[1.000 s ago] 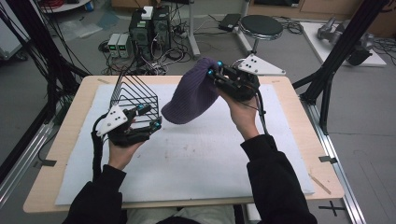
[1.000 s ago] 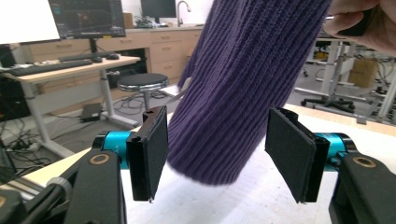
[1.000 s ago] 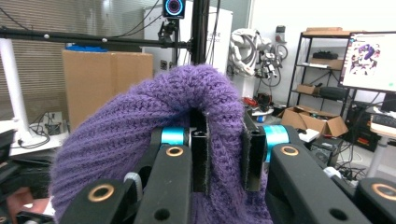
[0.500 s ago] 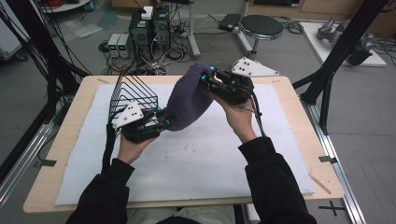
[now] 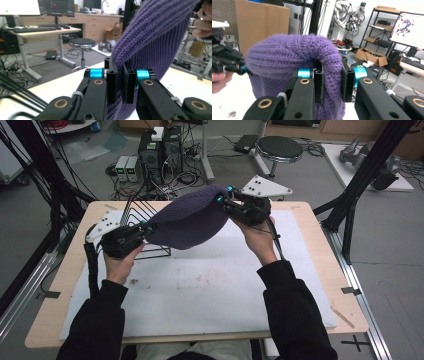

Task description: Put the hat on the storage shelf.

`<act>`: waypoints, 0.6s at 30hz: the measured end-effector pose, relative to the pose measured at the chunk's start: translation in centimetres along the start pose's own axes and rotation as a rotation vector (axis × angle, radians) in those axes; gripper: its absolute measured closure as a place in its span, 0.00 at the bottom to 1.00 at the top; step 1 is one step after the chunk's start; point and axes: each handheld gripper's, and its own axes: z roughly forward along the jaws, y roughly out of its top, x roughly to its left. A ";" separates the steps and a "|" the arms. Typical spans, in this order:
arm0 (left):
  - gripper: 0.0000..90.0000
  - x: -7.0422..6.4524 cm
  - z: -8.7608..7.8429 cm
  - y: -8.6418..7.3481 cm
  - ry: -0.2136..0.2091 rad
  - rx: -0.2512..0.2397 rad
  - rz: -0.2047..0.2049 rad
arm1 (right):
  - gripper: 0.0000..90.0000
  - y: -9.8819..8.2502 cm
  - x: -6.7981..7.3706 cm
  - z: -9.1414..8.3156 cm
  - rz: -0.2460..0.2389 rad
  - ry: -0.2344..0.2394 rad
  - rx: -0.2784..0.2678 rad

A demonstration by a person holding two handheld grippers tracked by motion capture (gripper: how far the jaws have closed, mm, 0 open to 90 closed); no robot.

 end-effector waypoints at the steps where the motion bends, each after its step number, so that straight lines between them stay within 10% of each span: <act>1: 0.94 0.2 -0.1 0.2 0.003 0.000 0.001 | 0.87 0.1 0.1 0.3 0.005 0.000 -0.003; 18: 0.94 3.7 -1.5 3.8 0.082 -0.093 -0.038 | 0.87 3.9 1.7 4.5 0.014 -0.049 -0.101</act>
